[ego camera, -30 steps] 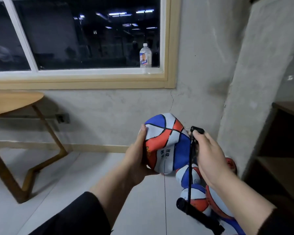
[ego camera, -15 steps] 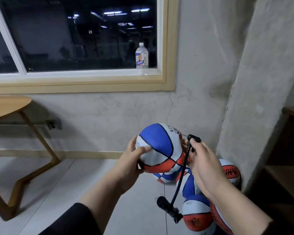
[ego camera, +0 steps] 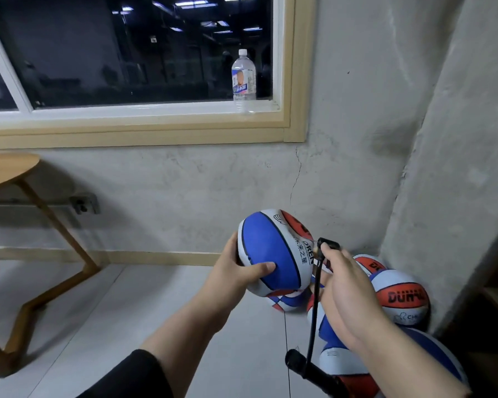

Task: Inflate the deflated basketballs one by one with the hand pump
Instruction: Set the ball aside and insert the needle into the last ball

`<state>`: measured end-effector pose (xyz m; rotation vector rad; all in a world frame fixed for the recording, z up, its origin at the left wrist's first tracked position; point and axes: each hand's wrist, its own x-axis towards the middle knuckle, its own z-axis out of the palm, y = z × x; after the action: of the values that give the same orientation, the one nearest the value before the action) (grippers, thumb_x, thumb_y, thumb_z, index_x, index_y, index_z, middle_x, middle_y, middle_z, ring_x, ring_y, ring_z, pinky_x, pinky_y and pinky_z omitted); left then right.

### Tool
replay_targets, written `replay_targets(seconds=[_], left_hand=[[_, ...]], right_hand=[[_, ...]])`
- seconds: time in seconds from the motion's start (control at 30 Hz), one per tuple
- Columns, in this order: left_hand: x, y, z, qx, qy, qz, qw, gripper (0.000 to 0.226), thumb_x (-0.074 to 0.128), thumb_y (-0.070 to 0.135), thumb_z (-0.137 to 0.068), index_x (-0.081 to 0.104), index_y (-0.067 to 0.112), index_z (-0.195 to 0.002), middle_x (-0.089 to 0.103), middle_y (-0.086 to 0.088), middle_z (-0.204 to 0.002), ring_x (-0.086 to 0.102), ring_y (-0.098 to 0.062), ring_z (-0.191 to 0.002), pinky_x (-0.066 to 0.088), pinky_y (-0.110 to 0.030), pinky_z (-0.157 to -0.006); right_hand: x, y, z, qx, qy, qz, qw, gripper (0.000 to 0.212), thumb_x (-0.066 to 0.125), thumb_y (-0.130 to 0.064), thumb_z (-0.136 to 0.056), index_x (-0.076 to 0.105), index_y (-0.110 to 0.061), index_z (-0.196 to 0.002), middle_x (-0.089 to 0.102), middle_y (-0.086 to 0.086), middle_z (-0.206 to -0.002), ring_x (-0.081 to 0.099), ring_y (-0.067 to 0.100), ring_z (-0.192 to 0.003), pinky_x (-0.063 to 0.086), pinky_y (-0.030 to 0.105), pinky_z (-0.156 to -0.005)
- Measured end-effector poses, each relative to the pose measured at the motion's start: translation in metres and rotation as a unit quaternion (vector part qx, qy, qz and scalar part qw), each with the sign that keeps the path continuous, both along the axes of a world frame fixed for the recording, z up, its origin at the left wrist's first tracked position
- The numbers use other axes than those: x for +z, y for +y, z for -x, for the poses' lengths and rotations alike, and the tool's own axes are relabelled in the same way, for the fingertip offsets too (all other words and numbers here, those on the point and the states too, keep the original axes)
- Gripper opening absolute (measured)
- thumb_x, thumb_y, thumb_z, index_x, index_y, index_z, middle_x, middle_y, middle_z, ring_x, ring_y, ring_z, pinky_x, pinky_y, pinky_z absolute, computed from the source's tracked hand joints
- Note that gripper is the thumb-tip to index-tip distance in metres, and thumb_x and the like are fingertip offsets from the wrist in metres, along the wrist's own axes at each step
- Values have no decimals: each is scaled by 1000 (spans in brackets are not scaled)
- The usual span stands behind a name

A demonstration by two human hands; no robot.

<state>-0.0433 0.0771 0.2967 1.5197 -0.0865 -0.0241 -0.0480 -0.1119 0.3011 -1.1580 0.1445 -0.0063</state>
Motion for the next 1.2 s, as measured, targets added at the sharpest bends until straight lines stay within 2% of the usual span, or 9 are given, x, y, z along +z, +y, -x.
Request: replay_targets(seconds=[0.07, 0.13, 0.33, 0.5, 0.63, 0.8, 0.93, 1.03, 1.2], left_hand=[[-5, -2, -4, -12, -10, -19, 1000, 68, 79, -1, -86, 54, 33, -140, 73, 4, -125, 71, -18, -113, 60, -30, -85], [-7, -5, -7, -5, -11, -17, 1000, 70, 83, 5, -83, 53, 34, -139, 73, 7, -124, 71, -14, -112, 59, -26, -82], [4, -10, -13, 126, 86, 52, 987, 69, 83, 62, -75, 46, 33, -126, 63, 15, -123, 63, -8, -113, 52, -34, -79], [-6, 2, -18, 163, 83, 18, 983, 98, 91, 53, -58, 45, 27, -140, 67, 2, -128, 69, -17, -111, 58, -40, -88], [-9, 6, -19, 134, 71, 4, 988, 58, 92, 36, -76, 64, 22, -125, 78, 5, -111, 75, -15, -99, 57, -28, -70], [-12, 5, -20, 186, 60, -25, 980, 58, 91, 35, -79, 57, 20, -123, 72, 3, -113, 71, -16, -102, 57, -29, -74], [-11, 5, -20, 208, 38, -19, 977, 45, 87, 31, -83, 57, 22, -116, 72, 3, -110, 69, -13, -99, 53, -24, -70], [-11, 5, -16, 199, 1, -39, 979, 42, 86, 24, -85, 56, 26, -113, 72, 8, -105, 70, -6, -93, 53, -19, -69], [-15, -2, -11, 96, -58, -58, 992, 56, 88, 14, -82, 52, 29, -123, 71, 16, -115, 70, -8, -107, 58, -23, -81]], right_hand=[[-5, 1, -4, -6, 3, 12, 1000, 18, 49, -27, -107, 65, -21, -112, 79, 7, -105, 77, 30, -93, 59, 45, -72], [-9, 2, -7, -7, 10, 24, 1000, 19, 49, -27, -107, 66, -22, -113, 79, 4, -103, 78, 30, -89, 59, 46, -69], [-16, 7, -16, 15, 14, 103, 995, 23, 49, -31, -104, 72, -30, -108, 78, -8, -107, 72, 21, -109, 56, 53, -95], [-12, 17, -8, 60, -14, 135, 989, 24, 48, -27, -105, 72, -28, -103, 78, 0, -107, 72, 23, -108, 54, 57, -100], [-11, 21, -8, 53, -16, 130, 990, 22, 50, -31, -105, 72, -31, -103, 78, -3, -107, 71, 25, -110, 55, 61, -97], [-10, 23, -8, 49, -3, 104, 993, 23, 51, -30, -105, 72, -28, -98, 78, -1, -105, 72, 26, -109, 48, 59, -106], [-5, 21, -12, 24, -10, 72, 997, 20, 53, -30, -105, 69, -21, -97, 78, 1, -97, 72, 27, -96, 52, 50, -85], [0, 15, -17, 15, -22, 61, 998, 19, 53, -29, -104, 69, -19, -99, 77, 3, -96, 72, 17, -87, 55, 40, -83], [7, 5, -19, 61, -8, -68, 996, 48, 57, -34, -98, 58, 1, -131, 68, 22, -129, 66, 38, -121, 49, 62, -105]])
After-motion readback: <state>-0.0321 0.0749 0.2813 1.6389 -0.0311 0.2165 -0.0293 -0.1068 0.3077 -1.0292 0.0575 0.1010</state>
